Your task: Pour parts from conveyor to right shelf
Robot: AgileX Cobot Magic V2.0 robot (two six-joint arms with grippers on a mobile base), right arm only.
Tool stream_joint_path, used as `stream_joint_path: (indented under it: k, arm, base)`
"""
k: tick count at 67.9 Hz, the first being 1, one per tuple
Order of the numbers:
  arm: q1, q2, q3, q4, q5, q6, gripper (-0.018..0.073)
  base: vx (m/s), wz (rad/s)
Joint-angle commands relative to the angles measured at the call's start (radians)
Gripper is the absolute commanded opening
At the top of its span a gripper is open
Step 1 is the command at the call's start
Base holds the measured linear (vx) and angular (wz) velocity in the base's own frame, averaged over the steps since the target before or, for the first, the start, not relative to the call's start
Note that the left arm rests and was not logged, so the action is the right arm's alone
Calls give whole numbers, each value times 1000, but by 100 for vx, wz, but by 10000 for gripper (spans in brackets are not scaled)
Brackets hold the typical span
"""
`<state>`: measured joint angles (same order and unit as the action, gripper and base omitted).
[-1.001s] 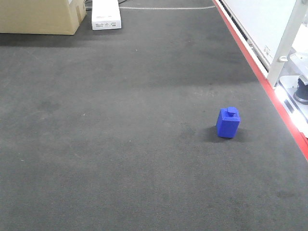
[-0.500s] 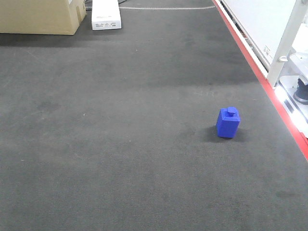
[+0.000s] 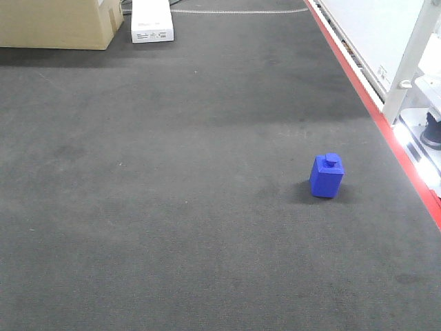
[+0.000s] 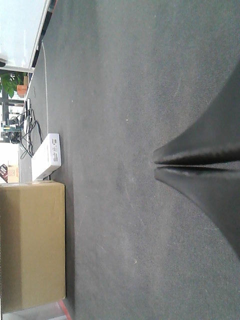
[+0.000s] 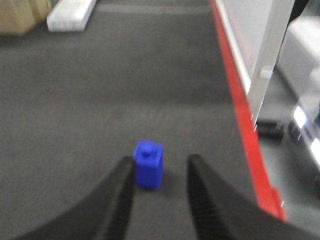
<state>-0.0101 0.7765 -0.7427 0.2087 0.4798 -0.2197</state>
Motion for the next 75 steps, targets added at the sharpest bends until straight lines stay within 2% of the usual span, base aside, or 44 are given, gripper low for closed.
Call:
stream_joint_path:
  k: [1, 6, 10, 24, 39, 49, 75]
  arm:
    - [-6, 38, -34, 16, -44, -9, 528]
    - [-6, 69, -34, 14, -52, -17, 671]
    - [-6, 88, -34, 13, -75, -43, 729]
    - [-6, 129, -38, 38, -60, -68, 707]
    - [-1, 226, -154, 38, 122, -61, 665]
    - [-1, 353, -299, 41, 227, -55, 653]
    - [12, 786, -805, 39, 651, 35, 638]
  base:
    - [0, 0]
    - [0, 0]
    - [0, 0]
    - [0, 0]
    - [0, 0]
    - [0, 0]
    - [0, 0]
